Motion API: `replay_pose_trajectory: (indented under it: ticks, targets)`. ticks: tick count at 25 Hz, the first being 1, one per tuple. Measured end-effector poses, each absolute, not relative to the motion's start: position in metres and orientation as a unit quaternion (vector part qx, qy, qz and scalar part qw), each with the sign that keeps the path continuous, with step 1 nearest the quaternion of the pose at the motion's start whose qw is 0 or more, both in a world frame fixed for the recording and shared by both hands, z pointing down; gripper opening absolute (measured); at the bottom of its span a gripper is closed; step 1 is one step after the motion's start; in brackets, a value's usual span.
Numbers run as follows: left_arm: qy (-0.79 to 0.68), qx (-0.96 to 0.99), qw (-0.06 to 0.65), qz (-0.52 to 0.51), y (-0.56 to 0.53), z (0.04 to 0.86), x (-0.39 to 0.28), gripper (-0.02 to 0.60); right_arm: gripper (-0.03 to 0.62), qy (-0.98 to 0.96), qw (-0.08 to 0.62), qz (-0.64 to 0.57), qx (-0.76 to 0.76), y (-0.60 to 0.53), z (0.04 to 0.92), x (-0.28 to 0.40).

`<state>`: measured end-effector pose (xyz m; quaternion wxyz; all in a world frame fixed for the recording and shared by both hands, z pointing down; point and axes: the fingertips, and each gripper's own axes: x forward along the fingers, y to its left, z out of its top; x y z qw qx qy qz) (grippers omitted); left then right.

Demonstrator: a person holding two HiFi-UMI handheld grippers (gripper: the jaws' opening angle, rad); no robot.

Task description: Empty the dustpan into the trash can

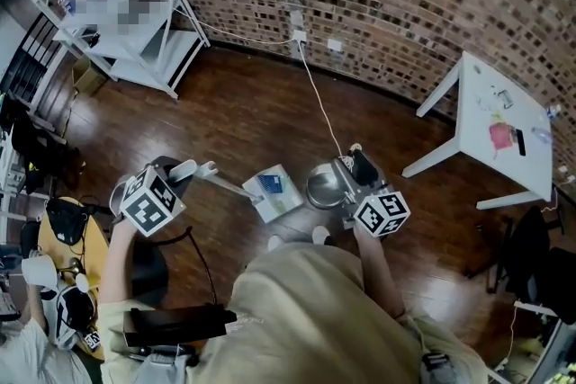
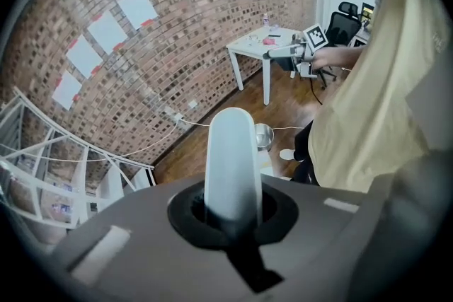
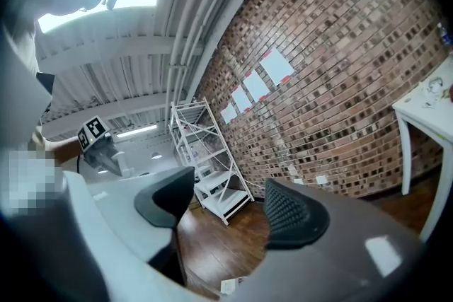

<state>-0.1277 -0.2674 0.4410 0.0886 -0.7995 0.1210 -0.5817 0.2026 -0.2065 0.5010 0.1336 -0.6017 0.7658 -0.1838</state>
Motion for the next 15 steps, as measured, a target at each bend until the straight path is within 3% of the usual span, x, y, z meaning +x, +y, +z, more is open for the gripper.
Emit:
replay_pose_trajectory:
  ticks: [8, 15]
  targets:
    - [0.100, -0.800, 0.137, -0.576, -0.277, 0.373, -0.102, 0.000, 0.295, 0.733, 0.147, -0.197, -0.634, -0.180, 0.513, 0.235]
    - [0.060, -0.804, 0.142, -0.575, -0.283, 0.388, -0.069, 0.002, 0.293, 0.709, 0.160, -0.202, -0.657, -0.161, 0.521, 0.252]
